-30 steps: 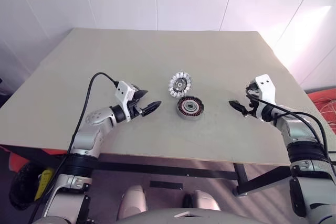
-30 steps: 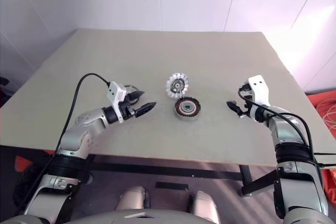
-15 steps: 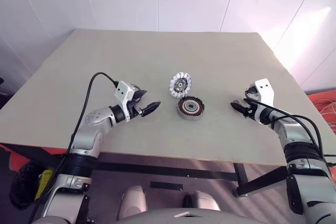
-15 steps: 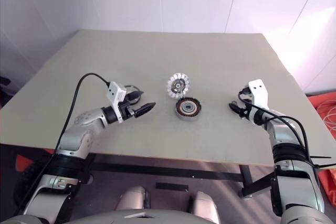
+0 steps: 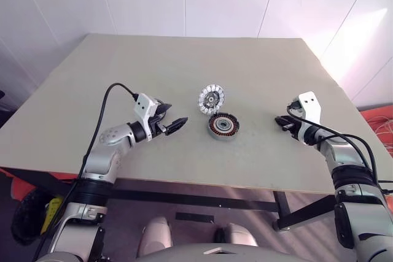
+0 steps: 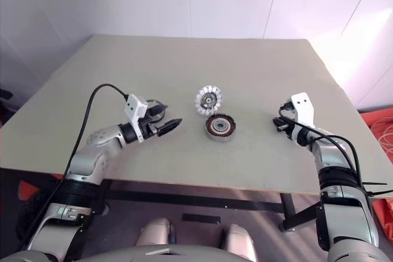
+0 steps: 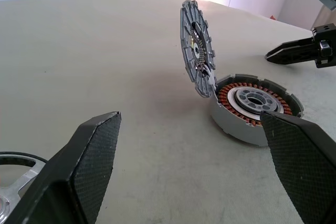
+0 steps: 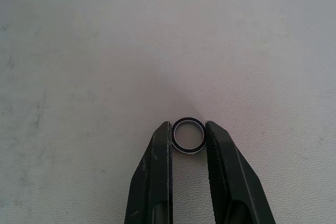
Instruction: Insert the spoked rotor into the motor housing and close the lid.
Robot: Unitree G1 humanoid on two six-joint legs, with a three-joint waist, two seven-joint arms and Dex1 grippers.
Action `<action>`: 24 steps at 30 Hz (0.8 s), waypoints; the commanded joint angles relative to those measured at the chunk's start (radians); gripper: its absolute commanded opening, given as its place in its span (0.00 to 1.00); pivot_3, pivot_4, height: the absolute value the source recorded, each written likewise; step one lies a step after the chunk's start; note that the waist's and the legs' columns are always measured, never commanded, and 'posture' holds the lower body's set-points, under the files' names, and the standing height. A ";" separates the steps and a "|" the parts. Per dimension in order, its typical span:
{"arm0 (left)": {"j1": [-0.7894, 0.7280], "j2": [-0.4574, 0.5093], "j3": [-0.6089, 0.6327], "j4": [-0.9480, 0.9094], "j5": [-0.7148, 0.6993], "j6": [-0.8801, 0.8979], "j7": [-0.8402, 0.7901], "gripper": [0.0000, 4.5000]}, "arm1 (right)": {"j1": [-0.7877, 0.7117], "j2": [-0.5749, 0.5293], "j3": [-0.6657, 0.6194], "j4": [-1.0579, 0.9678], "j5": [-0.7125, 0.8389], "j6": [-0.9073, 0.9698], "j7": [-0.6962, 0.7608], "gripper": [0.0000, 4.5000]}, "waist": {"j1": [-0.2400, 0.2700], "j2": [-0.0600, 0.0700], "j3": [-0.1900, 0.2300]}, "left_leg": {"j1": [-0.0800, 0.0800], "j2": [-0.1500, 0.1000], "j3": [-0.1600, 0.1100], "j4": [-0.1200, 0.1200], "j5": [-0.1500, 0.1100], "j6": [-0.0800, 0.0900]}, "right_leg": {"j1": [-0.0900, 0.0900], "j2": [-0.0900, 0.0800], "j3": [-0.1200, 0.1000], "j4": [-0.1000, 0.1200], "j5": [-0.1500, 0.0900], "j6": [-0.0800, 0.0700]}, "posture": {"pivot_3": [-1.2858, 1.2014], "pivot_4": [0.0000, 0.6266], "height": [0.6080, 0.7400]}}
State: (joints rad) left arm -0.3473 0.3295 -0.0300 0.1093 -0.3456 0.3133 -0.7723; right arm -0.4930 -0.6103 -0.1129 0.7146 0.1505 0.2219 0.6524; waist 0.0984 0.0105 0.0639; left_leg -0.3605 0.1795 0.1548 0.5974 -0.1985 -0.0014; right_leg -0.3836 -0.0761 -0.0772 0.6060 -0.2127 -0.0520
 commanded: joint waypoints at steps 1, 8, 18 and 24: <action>-0.019 0.008 0.019 -0.021 0.002 -0.024 0.006 1.00 | -0.007 -0.013 -0.006 -0.046 -0.004 -0.016 0.012 0.13 | 0.000 0.000 0.000 | 0.000 0.000 0.000 0.000 0.000 0.000 | 0.000 0.000 0.000 0.000 0.000 0.000 | 0.52 0.00 1.00; -0.029 -0.001 0.027 -0.006 0.010 -0.026 0.040 1.00 | 0.059 0.062 0.024 -0.512 0.182 0.191 0.170 0.13 | -0.005 0.001 0.000 | -0.007 0.002 0.000 -0.001 0.000 0.000 | -0.007 0.001 0.000 0.001 0.003 -0.005 | 0.52 0.00 1.00; -0.033 -0.004 0.035 -0.022 0.001 0.046 0.077 1.00 | 0.072 0.177 0.200 -0.628 0.149 0.318 0.142 0.13 | -0.002 0.000 0.000 | -0.007 0.001 0.000 -0.001 0.000 0.000 | -0.007 0.001 0.000 0.000 0.000 -0.001 | 0.52 0.00 1.00; -0.024 0.004 0.035 -0.030 0.013 0.034 0.079 1.00 | 0.075 0.201 0.238 -0.591 0.122 0.321 0.133 0.13 | -0.002 0.000 0.000 | -0.007 0.001 0.000 -0.002 0.000 -0.001 | -0.007 0.001 0.000 0.000 0.000 -0.001 | 0.52 0.00 1.00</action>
State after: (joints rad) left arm -0.3577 0.3228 -0.0058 0.1146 -0.3324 0.3615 -0.6937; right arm -0.4062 -0.4082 0.1320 0.1238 0.2750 0.5489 0.7892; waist 0.0966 0.0109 0.0639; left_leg -0.3676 0.1807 0.1548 0.5955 -0.1982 -0.0022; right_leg -0.3908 -0.0754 -0.0772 0.6060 -0.2126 -0.0535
